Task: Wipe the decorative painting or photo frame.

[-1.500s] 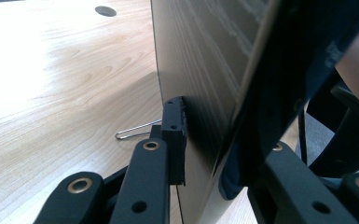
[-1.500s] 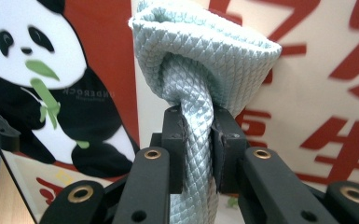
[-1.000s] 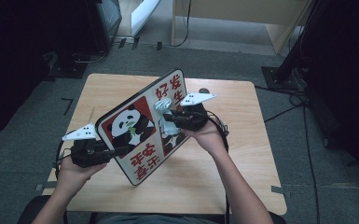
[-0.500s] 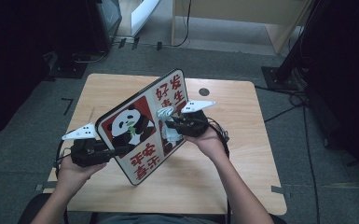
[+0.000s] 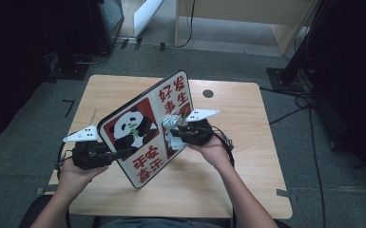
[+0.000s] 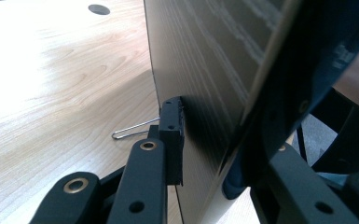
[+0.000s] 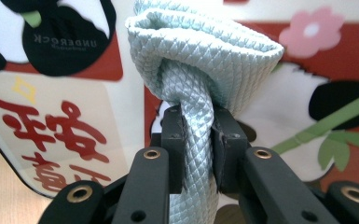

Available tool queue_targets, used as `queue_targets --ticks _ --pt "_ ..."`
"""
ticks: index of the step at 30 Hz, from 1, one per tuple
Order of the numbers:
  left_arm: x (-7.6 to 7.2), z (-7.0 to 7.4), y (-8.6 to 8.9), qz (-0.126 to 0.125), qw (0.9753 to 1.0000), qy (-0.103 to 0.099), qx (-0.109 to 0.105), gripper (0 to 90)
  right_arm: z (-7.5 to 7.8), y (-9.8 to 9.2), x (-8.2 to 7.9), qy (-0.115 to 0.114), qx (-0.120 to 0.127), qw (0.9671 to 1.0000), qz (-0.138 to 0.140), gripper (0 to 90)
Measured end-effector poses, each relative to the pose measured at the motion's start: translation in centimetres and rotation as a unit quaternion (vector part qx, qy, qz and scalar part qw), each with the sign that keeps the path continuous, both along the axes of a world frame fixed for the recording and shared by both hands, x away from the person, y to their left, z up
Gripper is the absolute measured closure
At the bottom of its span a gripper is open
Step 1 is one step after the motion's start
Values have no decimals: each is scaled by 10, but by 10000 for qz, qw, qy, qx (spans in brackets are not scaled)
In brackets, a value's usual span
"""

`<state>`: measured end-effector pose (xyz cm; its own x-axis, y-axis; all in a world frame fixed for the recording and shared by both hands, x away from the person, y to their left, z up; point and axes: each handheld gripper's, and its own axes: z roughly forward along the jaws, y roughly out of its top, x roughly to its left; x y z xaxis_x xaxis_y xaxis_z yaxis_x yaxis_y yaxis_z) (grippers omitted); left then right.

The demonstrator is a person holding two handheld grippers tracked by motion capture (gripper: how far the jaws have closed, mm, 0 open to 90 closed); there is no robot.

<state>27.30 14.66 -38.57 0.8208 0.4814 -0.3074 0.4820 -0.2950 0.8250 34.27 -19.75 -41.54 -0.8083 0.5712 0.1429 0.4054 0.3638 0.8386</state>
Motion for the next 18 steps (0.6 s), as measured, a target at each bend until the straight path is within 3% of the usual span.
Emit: queue_targets --ticks 18 --pt "2 0 1 -50 10000 8 -13 726 -32 -6 -6 164 -77 9998 83 767"
